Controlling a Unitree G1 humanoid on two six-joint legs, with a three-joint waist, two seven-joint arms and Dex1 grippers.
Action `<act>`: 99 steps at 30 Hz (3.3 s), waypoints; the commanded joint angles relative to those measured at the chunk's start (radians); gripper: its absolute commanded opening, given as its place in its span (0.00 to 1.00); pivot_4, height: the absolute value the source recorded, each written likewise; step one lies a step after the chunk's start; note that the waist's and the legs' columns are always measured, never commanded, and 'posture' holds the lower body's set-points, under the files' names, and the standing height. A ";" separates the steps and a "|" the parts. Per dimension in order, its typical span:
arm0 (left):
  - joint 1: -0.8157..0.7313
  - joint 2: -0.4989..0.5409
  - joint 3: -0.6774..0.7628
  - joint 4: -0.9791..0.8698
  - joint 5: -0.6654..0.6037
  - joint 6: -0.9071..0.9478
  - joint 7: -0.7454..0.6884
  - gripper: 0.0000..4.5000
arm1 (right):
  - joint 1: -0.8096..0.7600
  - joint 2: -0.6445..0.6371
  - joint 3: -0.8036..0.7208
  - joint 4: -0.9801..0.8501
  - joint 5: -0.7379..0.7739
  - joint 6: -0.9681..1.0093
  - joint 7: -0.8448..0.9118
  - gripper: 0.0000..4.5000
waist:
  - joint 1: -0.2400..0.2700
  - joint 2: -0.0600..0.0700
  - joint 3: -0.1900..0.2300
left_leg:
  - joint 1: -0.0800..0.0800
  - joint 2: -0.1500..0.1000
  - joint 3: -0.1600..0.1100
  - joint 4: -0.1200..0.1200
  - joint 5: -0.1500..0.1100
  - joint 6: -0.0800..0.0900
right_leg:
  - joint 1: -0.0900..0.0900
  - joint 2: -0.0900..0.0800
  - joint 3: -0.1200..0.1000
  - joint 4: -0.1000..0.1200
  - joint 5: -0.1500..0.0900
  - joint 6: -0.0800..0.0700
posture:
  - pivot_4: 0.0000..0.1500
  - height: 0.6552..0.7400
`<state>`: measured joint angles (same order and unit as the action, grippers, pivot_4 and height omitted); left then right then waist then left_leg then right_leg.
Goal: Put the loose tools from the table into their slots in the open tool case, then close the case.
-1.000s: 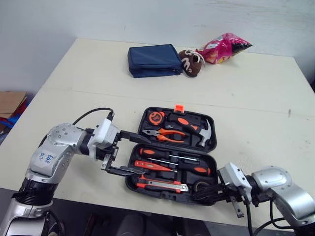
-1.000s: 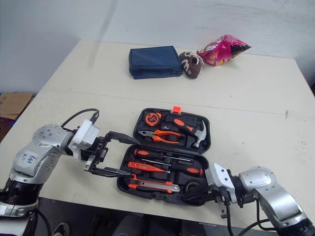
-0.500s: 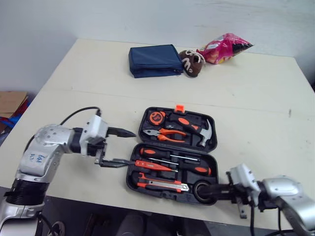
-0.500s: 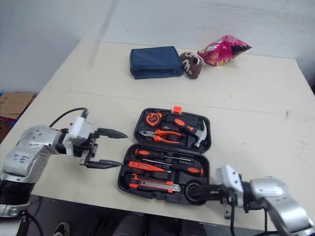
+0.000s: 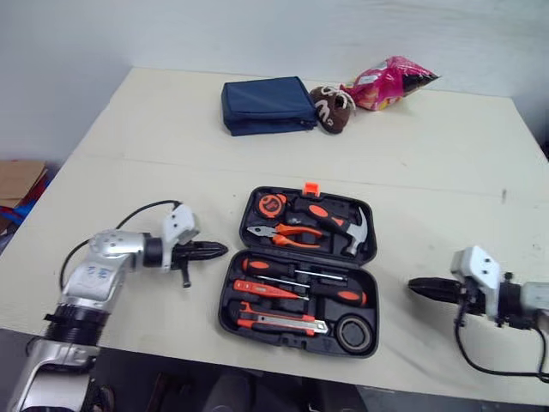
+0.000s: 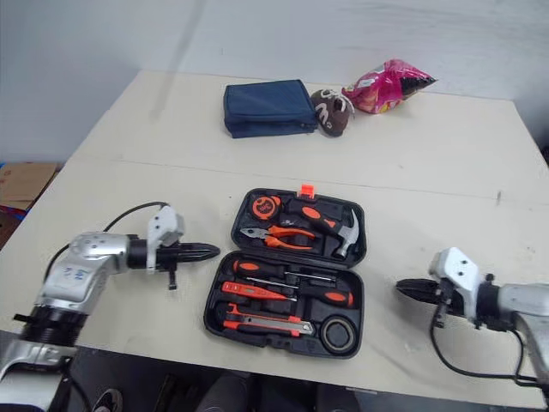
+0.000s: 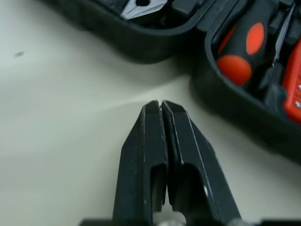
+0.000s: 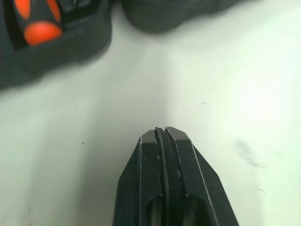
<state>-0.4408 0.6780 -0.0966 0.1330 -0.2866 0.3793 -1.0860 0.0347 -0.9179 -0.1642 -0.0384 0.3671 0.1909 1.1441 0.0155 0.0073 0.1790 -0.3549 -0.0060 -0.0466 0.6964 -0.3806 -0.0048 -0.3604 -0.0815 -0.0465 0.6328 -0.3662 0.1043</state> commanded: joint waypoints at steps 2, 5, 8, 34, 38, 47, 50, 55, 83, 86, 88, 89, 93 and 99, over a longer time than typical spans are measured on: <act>-0.025 -0.035 -0.042 -0.018 0.037 0.031 0.038 0.01 | -0.066 0.050 0.068 -0.061 -0.015 0.040 -0.037 0.00 | -0.010 0.000 0.000 | 0.000 0.000 0.001 0.000 0.000 0.000 | -0.001 0.000 0.000 0.002 0.000 0.000 | 1.00 1.00; -0.038 -0.067 -0.061 -0.031 0.035 0.050 0.042 0.01 | -0.116 0.093 0.100 -0.074 -0.011 0.077 -0.072 0.00 | -0.013 0.000 0.000 | 0.000 0.000 0.000 0.000 0.000 0.000 | -0.002 0.000 0.000 0.003 0.000 0.000 | 1.00 1.00; -0.058 -0.104 -0.074 -0.027 0.049 0.057 0.067 0.01 | -0.158 0.115 0.126 -0.058 -0.038 0.074 -0.091 0.00 | -0.006 0.000 0.000 | 0.000 0.000 0.000 0.001 0.000 0.000 | -0.001 -0.001 0.000 0.003 0.000 0.000 | 1.00 1.00; -0.080 -0.042 0.095 0.034 0.025 0.075 0.133 0.40 | -0.185 0.072 -0.042 0.024 -0.006 0.161 -0.151 0.44 | 0.005 0.000 0.000 | -0.002 -0.002 0.000 0.001 0.001 0.000 | -0.004 -0.002 0.000 0.005 0.000 0.001 | 1.00 1.00; -0.118 0.021 0.210 -0.066 -0.122 0.367 0.148 0.82 | -0.178 -0.017 -0.171 -0.125 0.108 0.679 -0.307 0.89 | 0.006 0.000 0.000 | -0.013 -0.002 0.000 0.005 0.002 0.000 | -0.015 -0.003 0.000 0.011 0.000 0.001 | 1.00 1.00; -0.350 -0.073 0.176 -0.035 -0.202 0.893 0.345 0.99 | -0.596 0.023 -0.191 -0.046 0.445 1.422 -0.548 1.00 | 0.002 0.001 -0.001 | -0.014 -0.003 -0.001 0.003 0.003 0.000 | -0.017 -0.002 0.001 0.014 0.001 0.000 | 1.00 1.00; -0.381 -0.105 0.129 0.014 -0.156 0.849 0.392 0.99 | -0.670 0.035 -0.132 0.028 0.504 1.423 -0.647 1.00 | -0.004 0.001 -0.001 | -0.015 -0.005 0.000 0.002 0.003 0.000 | -0.020 -0.004 0.001 0.014 0.001 0.000 | 1.00 1.00; -0.440 -0.166 0.111 0.096 -0.123 0.838 0.459 0.99 | -0.749 0.106 -0.118 0.091 0.487 1.423 -0.784 1.00 | -0.005 0.001 0.000 | -0.017 -0.006 0.001 0.004 0.004 0.000 | -0.022 -0.004 0.001 0.015 0.001 0.000 | 1.00 1.00; -0.480 -0.197 0.018 0.156 -0.062 0.869 0.513 0.53 | -0.822 0.243 0.011 0.221 0.429 1.423 -0.959 0.72 | -0.038 -0.008 -0.005 | -0.018 -0.017 0.004 0.002 0.008 0.005 | -0.030 -0.015 -0.002 0.029 0.001 0.000 | 1.00 1.00; -0.475 -0.206 0.032 0.150 -0.070 0.871 0.511 0.21 | -0.827 0.260 -0.006 0.237 0.449 1.423 -0.971 0.38 | -0.042 -0.008 -0.006 | -0.016 -0.016 0.003 0.002 0.008 0.005 | -0.028 -0.016 -0.002 0.029 0.001 0.000 | 1.00 1.00; -0.469 -0.215 0.047 0.144 -0.077 0.869 0.513 0.02 | -0.828 0.274 -0.032 0.253 0.467 1.423 -0.985 0.16 | -0.041 -0.009 -0.006 | -0.014 -0.016 0.003 0.002 0.008 0.005 | -0.026 -0.016 -0.001 0.028 0.001 0.000 | 1.00 1.00; -0.466 -0.220 0.057 0.140 -0.082 0.863 0.510 0.00 | -0.827 0.287 -0.051 0.246 0.460 1.423 -0.990 0.04 | -0.041 -0.009 -0.007 | -0.014 -0.016 0.002 0.003 0.008 0.005 | -0.024 -0.016 -0.001 0.027 0.001 0.000 | 1.00 1.00; -0.452 -0.258 0.134 0.106 -0.125 0.825 0.506 0.00 | -0.801 0.314 -0.105 0.164 0.446 1.403 -0.983 0.01 | -0.040 -0.010 -0.007 | -0.013 -0.017 0.001 0.003 0.009 0.004 | -0.023 -0.017 -0.001 0.026 0.001 0.000 | 1.00 1.00; -0.369 -0.303 0.240 0.007 -0.147 0.501 0.445 0.00 | -0.638 0.289 -0.106 -0.152 0.397 0.991 -0.763 0.01 | -0.038 -0.010 -0.006 | -0.020 -0.018 0.002 0.003 0.009 0.004 | -0.030 -0.016 -0.001 0.027 0.001 0.001 | 1.00 1.00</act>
<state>-0.7944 0.3823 0.1106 0.2332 -0.3940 1.0172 -0.5872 -0.5981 -0.6077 -0.2633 -0.0701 0.7659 1.3215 0.2948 -0.0226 -0.0022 0.1726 -0.3770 -0.0238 -0.0433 0.6992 -0.3718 -0.0005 -0.3936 -0.0972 -0.0481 0.6608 -0.3648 0.1055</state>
